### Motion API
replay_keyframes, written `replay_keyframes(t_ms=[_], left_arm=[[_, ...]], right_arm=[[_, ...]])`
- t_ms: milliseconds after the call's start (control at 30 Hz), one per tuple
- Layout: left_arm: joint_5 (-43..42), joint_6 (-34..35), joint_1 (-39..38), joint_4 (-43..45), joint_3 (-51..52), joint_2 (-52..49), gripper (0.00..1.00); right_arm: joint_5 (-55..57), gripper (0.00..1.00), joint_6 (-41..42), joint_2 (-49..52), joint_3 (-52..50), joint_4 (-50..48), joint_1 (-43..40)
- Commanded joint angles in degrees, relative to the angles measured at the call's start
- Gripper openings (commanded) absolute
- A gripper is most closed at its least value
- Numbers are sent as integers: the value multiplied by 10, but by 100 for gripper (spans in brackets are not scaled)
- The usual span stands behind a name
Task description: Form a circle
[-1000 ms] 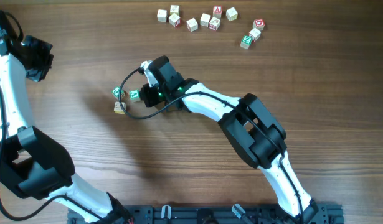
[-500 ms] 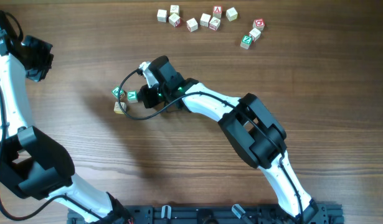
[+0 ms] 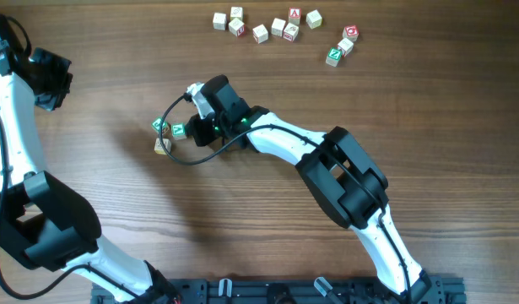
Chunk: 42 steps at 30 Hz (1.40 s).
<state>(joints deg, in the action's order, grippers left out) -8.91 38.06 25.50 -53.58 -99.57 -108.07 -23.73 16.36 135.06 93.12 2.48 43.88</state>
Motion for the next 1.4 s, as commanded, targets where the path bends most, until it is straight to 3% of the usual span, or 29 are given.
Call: replay_keyframes(t_ms=[0, 433, 1367], left_arm=[[-5, -3, 0, 0, 3, -5, 7], [-4, -3, 0, 0, 3, -5, 7], [0, -3, 0, 0, 3, -5, 8]], right_arm=[[6, 4, -14, 15, -2, -4, 0], [6, 4, 34, 16, -2, 0, 0], [-38, 4, 2, 16, -2, -3, 0]])
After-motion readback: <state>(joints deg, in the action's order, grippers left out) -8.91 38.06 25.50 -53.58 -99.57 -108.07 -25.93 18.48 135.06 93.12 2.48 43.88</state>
